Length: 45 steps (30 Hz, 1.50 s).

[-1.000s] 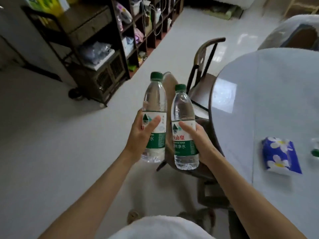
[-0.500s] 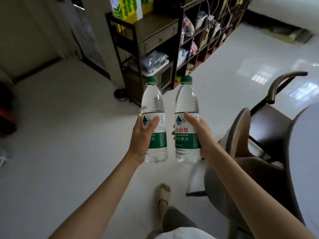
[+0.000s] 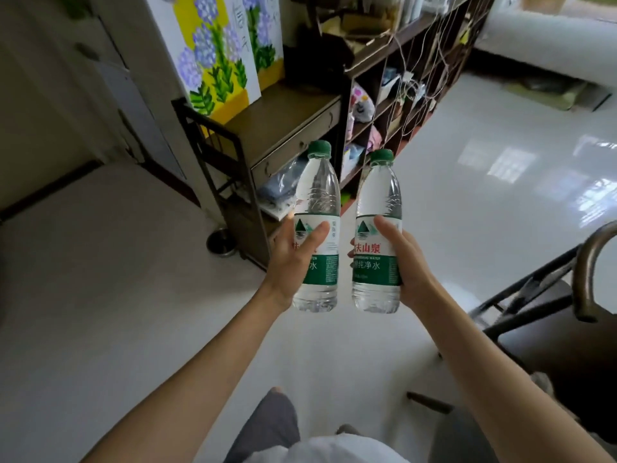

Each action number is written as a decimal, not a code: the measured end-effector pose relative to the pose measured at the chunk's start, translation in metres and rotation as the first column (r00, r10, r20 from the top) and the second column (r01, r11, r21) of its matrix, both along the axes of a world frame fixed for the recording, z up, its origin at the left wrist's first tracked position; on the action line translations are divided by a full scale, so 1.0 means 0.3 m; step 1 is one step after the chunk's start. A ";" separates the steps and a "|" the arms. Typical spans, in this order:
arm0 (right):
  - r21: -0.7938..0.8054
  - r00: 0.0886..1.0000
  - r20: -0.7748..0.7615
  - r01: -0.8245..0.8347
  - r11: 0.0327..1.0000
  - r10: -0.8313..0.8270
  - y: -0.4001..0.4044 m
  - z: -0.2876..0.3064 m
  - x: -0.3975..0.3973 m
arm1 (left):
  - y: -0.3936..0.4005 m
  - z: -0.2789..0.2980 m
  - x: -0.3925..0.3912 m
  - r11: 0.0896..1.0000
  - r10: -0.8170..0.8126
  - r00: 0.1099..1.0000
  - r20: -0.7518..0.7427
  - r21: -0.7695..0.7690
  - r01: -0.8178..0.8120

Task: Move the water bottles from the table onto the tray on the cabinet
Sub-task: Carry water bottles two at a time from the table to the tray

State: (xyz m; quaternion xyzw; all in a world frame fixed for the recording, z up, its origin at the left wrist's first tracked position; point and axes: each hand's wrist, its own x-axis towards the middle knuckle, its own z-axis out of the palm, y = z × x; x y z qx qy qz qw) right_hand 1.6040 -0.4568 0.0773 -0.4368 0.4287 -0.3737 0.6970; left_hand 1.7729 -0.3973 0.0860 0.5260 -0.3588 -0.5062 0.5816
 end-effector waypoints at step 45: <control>-0.129 0.738 -0.065 0.661 0.739 -0.671 -3.249 0.090 -1.404 | -3.659 0.048 -1.436 0.759 -0.651 0.758 -0.038 -0.046 0.650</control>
